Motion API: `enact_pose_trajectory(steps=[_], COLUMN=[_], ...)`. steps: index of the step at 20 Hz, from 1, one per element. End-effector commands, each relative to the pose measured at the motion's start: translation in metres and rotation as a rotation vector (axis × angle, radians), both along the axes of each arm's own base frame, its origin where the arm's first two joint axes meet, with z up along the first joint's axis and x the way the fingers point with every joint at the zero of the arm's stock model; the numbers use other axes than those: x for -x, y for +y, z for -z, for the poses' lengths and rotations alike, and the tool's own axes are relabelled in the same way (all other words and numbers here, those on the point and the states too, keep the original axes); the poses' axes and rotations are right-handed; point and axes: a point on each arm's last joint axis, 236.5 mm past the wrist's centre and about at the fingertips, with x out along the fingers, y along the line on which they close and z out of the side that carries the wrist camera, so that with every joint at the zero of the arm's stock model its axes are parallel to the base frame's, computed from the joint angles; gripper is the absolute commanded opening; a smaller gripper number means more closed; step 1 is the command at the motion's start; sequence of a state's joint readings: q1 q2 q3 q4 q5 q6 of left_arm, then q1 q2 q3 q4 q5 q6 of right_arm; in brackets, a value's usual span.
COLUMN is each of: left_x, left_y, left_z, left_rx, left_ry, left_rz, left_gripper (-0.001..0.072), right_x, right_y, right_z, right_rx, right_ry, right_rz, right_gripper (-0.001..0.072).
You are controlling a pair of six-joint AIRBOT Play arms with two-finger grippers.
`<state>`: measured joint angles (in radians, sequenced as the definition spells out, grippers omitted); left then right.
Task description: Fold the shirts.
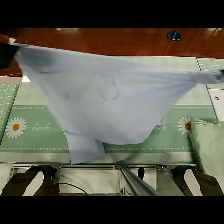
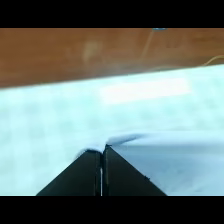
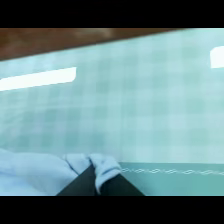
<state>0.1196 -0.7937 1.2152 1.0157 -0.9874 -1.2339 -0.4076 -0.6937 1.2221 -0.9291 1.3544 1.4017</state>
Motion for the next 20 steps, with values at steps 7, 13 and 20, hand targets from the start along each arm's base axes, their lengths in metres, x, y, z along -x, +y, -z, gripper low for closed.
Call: enact_pose_trajectory(steps=[7, 13, 20], left_x=[-0.139, -0.142, -0.038], left_y=[-0.008, -0.016, 0.077], left_z=[0.202, 0.264, 0.259], left_rx=[0.298, 0.284, 0.280], left_ry=[0.359, 0.478, 0.833], left_rz=[-0.082, -0.071, -0.034], left_gripper=[0.0022, 0.0500, 0.0509], right_x=[-0.178, -0.238, -0.139], right_y=[0.024, 0.053, -0.046], right_z=[0.210, 0.216, 0.184], right_rx=[-0.317, -0.551, -0.269], right_ry=[0.294, 0.303, 0.499], right_rz=[-0.042, -0.064, -0.080], right_gripper=[0.0015, 0.0407, 0.0406])
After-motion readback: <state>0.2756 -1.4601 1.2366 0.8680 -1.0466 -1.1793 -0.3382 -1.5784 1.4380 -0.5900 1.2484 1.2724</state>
